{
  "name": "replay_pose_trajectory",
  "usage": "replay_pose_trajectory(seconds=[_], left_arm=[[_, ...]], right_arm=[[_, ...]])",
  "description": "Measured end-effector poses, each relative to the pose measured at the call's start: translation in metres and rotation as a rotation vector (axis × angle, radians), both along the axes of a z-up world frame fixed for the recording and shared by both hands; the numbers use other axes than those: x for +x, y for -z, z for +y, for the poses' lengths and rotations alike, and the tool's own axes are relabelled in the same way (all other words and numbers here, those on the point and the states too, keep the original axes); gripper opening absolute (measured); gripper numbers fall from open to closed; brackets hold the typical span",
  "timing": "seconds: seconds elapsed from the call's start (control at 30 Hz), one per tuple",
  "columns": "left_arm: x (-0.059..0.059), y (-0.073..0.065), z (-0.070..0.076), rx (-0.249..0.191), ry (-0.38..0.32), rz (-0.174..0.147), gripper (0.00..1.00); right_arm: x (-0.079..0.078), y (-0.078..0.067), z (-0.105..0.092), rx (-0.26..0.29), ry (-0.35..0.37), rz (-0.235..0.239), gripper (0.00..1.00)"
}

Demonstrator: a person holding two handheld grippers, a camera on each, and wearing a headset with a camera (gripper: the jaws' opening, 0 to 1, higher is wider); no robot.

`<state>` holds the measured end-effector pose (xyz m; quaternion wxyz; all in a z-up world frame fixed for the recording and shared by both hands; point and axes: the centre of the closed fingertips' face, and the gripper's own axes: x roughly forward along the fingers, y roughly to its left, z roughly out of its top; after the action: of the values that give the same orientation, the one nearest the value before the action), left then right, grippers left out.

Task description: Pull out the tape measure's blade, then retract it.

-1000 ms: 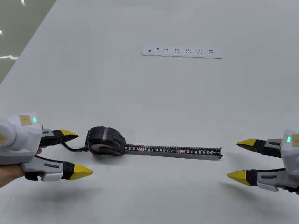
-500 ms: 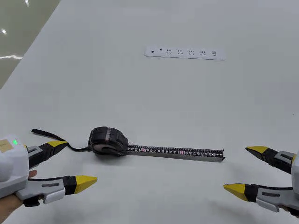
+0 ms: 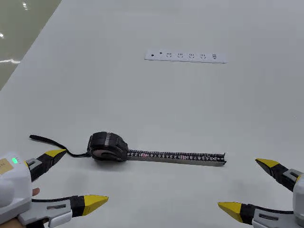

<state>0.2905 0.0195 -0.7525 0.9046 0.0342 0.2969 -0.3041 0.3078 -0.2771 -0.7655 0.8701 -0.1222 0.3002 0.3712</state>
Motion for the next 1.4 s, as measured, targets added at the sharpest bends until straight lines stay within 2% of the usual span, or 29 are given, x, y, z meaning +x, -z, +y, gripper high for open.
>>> replay_pose_trajectory(seconds=[0.03, 0.1, 0.13, 0.2, 0.27, 0.4, 0.53, 0.63, 0.7, 0.8, 0.97, 1.03, 1.2, 1.37, 1.4], left_arm=[[0.001, -0.001, 0.000, -0.006, -0.011, 0.003, 0.94], [-0.001, -0.001, -0.004, -0.031, -0.035, 0.030, 0.98], [-0.002, 0.000, -0.005, -0.022, -0.035, 0.039, 0.98], [-0.005, -0.001, -0.008, 0.001, -0.033, 0.036, 0.99], [-0.005, -0.004, -0.009, 0.038, -0.037, 0.016, 1.00], [-0.009, -0.007, -0.013, 0.037, -0.053, 0.035, 1.00], [-0.011, -0.009, -0.014, 0.040, -0.086, 0.025, 1.00], [-0.012, -0.008, -0.015, 0.055, -0.107, 0.033, 1.00], [-0.011, -0.013, -0.015, 0.052, -0.136, 0.017, 1.00], [-0.011, -0.016, -0.019, 0.062, -0.134, -0.002, 1.00], [-0.010, -0.016, -0.020, 0.043, -0.160, -0.005, 1.00], [-0.009, -0.018, -0.023, 0.041, -0.173, -0.017, 1.00], [-0.008, -0.017, -0.025, 0.033, -0.198, -0.011, 1.00], [-0.004, -0.019, -0.021, 0.041, -0.255, -0.017, 1.00], [-0.002, -0.020, -0.018, 0.044, -0.284, -0.023, 1.00]], right_arm=[[-0.001, -0.002, 0.002, 0.007, 0.005, -0.004, 0.85], [-0.002, -0.005, 0.005, 0.025, 0.020, -0.004, 0.87], [-0.003, -0.006, 0.006, 0.033, 0.030, -0.002, 0.88], [-0.004, -0.007, 0.009, 0.045, 0.043, 0.008, 0.91], [-0.007, -0.007, 0.012, 0.044, 0.043, 0.010, 0.91], [-0.010, -0.009, 0.015, 0.052, 0.067, 0.022, 0.95], [-0.012, -0.009, 0.018, 0.053, 0.064, 0.022, 0.96], [-0.013, -0.010, 0.020, 0.057, 0.069, 0.028, 0.97], [-0.014, -0.011, 0.022, 0.061, 0.067, 0.031, 0.97], [-0.015, -0.011, 0.024, 0.056, 0.059, 0.031, 0.97], [-0.016, -0.011, 0.025, 0.057, 0.061, 0.031, 0.97], [-0.016, -0.011, 0.025, 0.062, 0.063, 0.036, 0.96], [-0.017, -0.010, 0.026, 0.059, 0.056, 0.041, 0.96], [-0.015, -0.010, 0.025, 0.056, 0.053, 0.042, 0.96], [-0.015, -0.008, 0.024, 0.054, 0.049, 0.047, 0.95]])
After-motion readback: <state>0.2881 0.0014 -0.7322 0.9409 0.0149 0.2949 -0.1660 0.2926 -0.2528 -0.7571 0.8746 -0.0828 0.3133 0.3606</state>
